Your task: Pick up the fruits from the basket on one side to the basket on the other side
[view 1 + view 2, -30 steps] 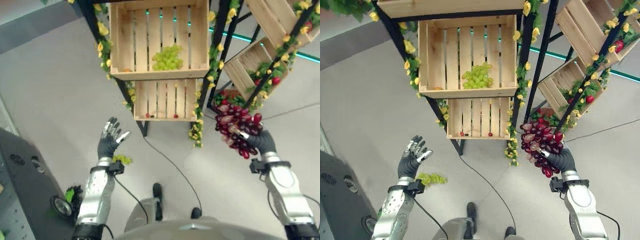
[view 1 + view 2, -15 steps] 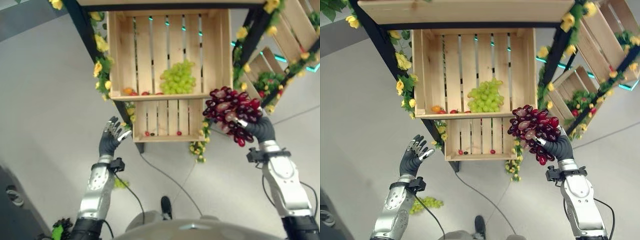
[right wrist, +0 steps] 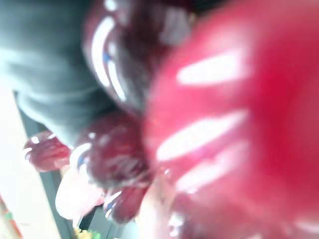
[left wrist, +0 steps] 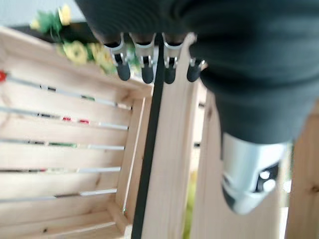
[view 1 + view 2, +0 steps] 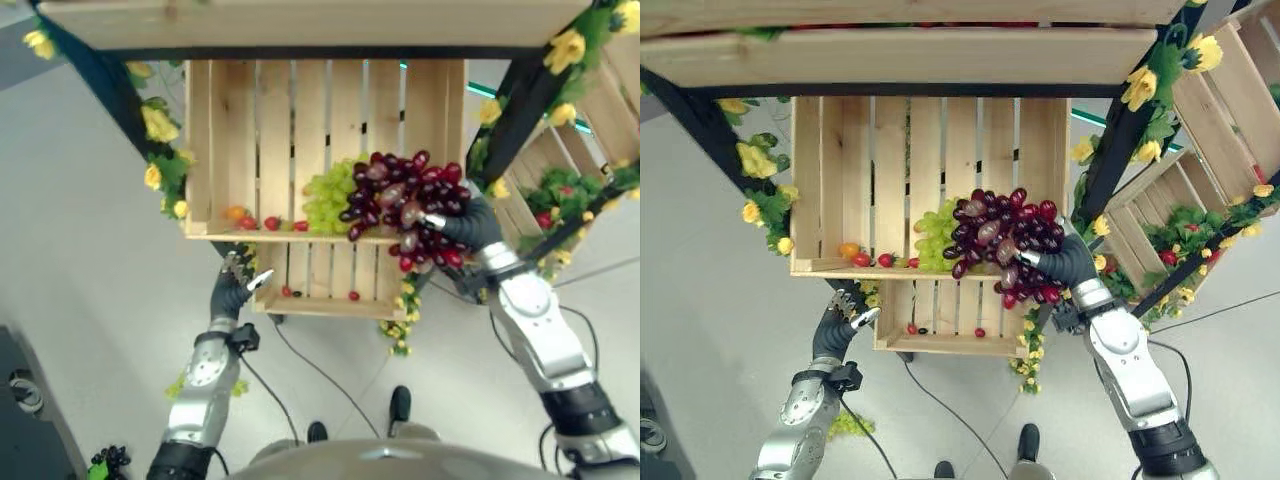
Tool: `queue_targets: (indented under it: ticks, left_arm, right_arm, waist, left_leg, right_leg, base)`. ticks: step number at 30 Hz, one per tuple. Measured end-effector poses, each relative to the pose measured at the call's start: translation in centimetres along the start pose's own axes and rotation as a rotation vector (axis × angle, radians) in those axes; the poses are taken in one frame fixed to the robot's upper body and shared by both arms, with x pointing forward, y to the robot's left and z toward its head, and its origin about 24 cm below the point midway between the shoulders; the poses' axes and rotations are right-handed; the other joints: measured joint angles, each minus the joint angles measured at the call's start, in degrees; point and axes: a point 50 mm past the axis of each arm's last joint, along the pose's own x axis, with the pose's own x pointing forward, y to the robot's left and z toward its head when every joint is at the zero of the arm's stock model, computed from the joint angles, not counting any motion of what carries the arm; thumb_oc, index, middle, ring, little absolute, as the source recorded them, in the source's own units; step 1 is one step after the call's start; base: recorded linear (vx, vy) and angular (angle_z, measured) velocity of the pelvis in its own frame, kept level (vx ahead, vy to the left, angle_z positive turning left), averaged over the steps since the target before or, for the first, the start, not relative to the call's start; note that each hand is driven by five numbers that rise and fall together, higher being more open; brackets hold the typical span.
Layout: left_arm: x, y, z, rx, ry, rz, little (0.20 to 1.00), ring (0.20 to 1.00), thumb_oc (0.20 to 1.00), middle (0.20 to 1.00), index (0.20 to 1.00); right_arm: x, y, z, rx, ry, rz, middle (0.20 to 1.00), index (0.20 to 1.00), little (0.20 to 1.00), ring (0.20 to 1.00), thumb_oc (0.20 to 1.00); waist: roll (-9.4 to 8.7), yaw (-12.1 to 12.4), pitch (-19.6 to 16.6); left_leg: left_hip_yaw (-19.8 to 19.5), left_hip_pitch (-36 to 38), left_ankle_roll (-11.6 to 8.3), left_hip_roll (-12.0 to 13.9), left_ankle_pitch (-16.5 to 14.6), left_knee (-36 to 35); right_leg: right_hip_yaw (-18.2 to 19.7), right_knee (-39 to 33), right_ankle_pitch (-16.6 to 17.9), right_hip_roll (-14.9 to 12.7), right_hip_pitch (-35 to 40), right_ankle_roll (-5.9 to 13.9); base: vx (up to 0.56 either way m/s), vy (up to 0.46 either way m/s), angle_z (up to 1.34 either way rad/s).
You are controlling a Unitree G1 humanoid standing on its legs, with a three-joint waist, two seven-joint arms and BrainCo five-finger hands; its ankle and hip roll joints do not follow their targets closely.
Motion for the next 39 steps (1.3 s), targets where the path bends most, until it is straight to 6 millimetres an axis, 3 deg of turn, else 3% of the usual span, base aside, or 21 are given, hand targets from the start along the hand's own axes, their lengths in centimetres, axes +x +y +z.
queue_targets:
  ticks: [5, 9, 12, 15, 17, 18, 22, 25, 29, 32, 35, 39]
  left_arm:
    - [0.1, -1.3, -0.3, -0.004, 0.019, -0.056, 1.0, 1.0, 1.0, 1.0, 1.0]
    - [0.1, -2.3, -0.5, -0.012, 0.031, -0.107, 1.0, 1.0, 1.0, 1.0, 1.0]
    - [0.0, -2.4, -0.7, -0.015, 0.047, -0.132, 1.0, 1.0, 1.0, 1.0, 1.0]
    - [-0.1, -2.1, -0.7, -0.014, 0.065, -0.148, 1.0, 1.0, 1.0, 1.0, 1.0]
    - [0.1, -2.3, -0.5, -0.005, 0.062, -0.175, 1.0, 1.0, 1.0, 1.0, 1.0]
    - [0.1, -2.4, -0.5, -0.005, 0.06, -0.175, 1.0, 1.0, 1.0, 1.0, 1.0]
    - [0.4, -2.5, -0.1, 0.005, 0.05, -0.19, 1.0, 1.0, 1.0, 1.0, 1.0]
    - [0.5, -3.0, 0.1, 0.004, 0.042, -0.209, 1.0, 1.0, 1.0, 1.0, 1.0]
    - [0.5, -2.9, 0.0, 0.013, 0.048, -0.205, 1.0, 1.0, 1.0, 1.0, 1.0]
    - [0.5, -3.0, 0.0, 0.01, 0.046, -0.197, 1.0, 1.0, 1.0, 1.0, 1.0]
    - [0.6, -3.2, -0.1, -0.012, 0.044, -0.181, 1.0, 1.0, 1.0, 1.0, 1.0]
    - [0.7, -3.4, -0.1, -0.042, 0.035, -0.156, 1.0, 1.0, 1.0, 1.0, 1.0]
  right_arm:
    - [3.5, -0.4, 1.8, -0.042, -0.072, 0.058, 0.2, 0.2, 0.2, 0.2, 0.2]
    - [4.8, -1.2, 1.1, -0.077, -0.022, 0.045, 0.2, 0.2, 0.2, 0.2, 0.2]
    - [7.5, -1.9, 0.3, -0.167, 0.049, 0.073, 0.2, 0.2, 0.2, 0.2, 0.2]
    - [8.8, -2.3, -1.3, -0.221, 0.135, 0.039, 0.2, 0.2, 0.2, 0.2, 0.2]
    - [9.4, -2.6, -2.2, -0.261, 0.198, 0.036, 0.567, 0.567, 0.567, 0.567, 0.567]
    - [9.6, -2.5, -2.4, -0.267, 0.203, 0.031, 1.0, 1.0, 1.0, 1.0, 1.0]
    - [12.3, -1.8, -4.2, -0.404, 0.311, 0.041, 1.0, 1.0, 1.0, 1.0, 1.0]
    - [12.9, -3.3, -4.1, -0.553, 0.364, -0.009, 1.0, 1.0, 1.0, 1.0, 1.0]
    - [13.0, -3.6, -3.7, -0.659, 0.353, 0.001, 1.0, 1.0, 1.0, 1.0, 1.0]
    - [12.4, -4.8, -2.3, -0.685, 0.295, -0.022, 1.0, 1.0, 1.0, 1.0, 1.0]
    - [10.1, -5.0, -1.3, -0.53, 0.182, -0.095, 1.0, 1.0, 1.0, 1.0, 1.0]
    - [8.1, -4.0, -1.9, -0.415, 0.158, -0.085, 1.0, 1.0, 1.0, 1.0, 1.0]
  waist:
    - [-0.02, 0.1, 0.0]
    - [-0.43, 1.4, -0.3]
    - [-0.6, 1.8, -0.4]
    - [-1.94, 1.6, -1.3]
    - [-2.41, 1.7, -1.7]
    - [-2.56, 1.5, -2.0]
    - [-2.68, 1.6, -2.7]
    - [-2.76, 1.7, -3.6]
    - [-2.77, 1.7, -3.6]
    - [-2.72, 1.7, -3.6]
    - [-2.36, 1.8, -3.3]
    - [-1.42, 1.8, -2.7]
  left_leg:
    - [0.0, 0.1, -0.78, 1.0, 0.1, 0.0]
    - [0.2, 0.0, -0.85, 0.8, 0.2, 0.0]
    - [0.3, -0.1, -0.8, 0.7, 0.2, 0.0]
    - [0.3, -0.3, -0.71, 0.6, 0.4, 0.0]
    - [0.8, -0.7, -0.77, 0.4, 0.3, -0.4]
    - [0.8, -1.1, -0.73, 0.3, 0.3, -0.4]
    - [1.1, -1.4, -0.42, 0.4, 0.5, -0.4]
    - [1.1, -3.2, -0.95, 0.6, 2.0, -0.3]
    - [1.2, -4.0, -0.7, 0.1, 2.5, -0.3]
    - [1.2, -4.1, -0.71, -0.1, 2.6, -0.3]
    - [1.0, -4.0, -0.43, -0.1, 2.5, -0.3]
    - [1.0, -4.0, -0.26, -0.1, 2.5, 0.0]
  right_leg:
    - [0.0, 0.0, -0.4, 0.8, 0.3, -0.55]
    - [0.1, 0.0, -0.8, 0.6, 0.4, -0.04]
    - [0.1, 0.0, -0.8, 0.4, 0.3, 0.04]
    - [0.2, 0.0, -0.6, 0.3, 0.0, 0.22]
    - [0.1, -0.1, -0.3, -0.2, -0.3, 0.72]
    - [0.1, -0.1, -0.3, -0.3, -0.7, 0.73]
    - [-1.5, 0.0, -0.1, -1.0, -1.0, 1.2]
    - [-1.4, -0.3, 0.1, -1.0, -2.5, 1.4]
    - [-1.3, -0.3, 0.3, -1.5, -3.2, 1.67]
    - [-1.3, -0.3, 0.3, -1.8, -3.2, 1.72]
    - [-1.2, -0.3, 0.6, -1.8, -2.8, 1.98]
    - [-1.0, 0.0, 0.9, -1.3, -2.5, 1.02]
  base:
    - [0.03, -0.013, 0.03]
    - [0.0, -0.003, 0.03]
    - [0.0, 0.0, 0.0]
    - [-0.01, 0.0, -0.02]
    - [-0.02, 0.0, -0.11]
    - [-0.02, 0.006, -0.16]
    - [-0.01, 0.009, -0.03]
    - [-0.01, 0.019, 0.37]
    - [0.0, 0.003, 0.02]
    - [0.0, 0.013, 0.04]
    - [0.01, 0.013, 0.09]
    - [0.01, 0.007, 0.07]
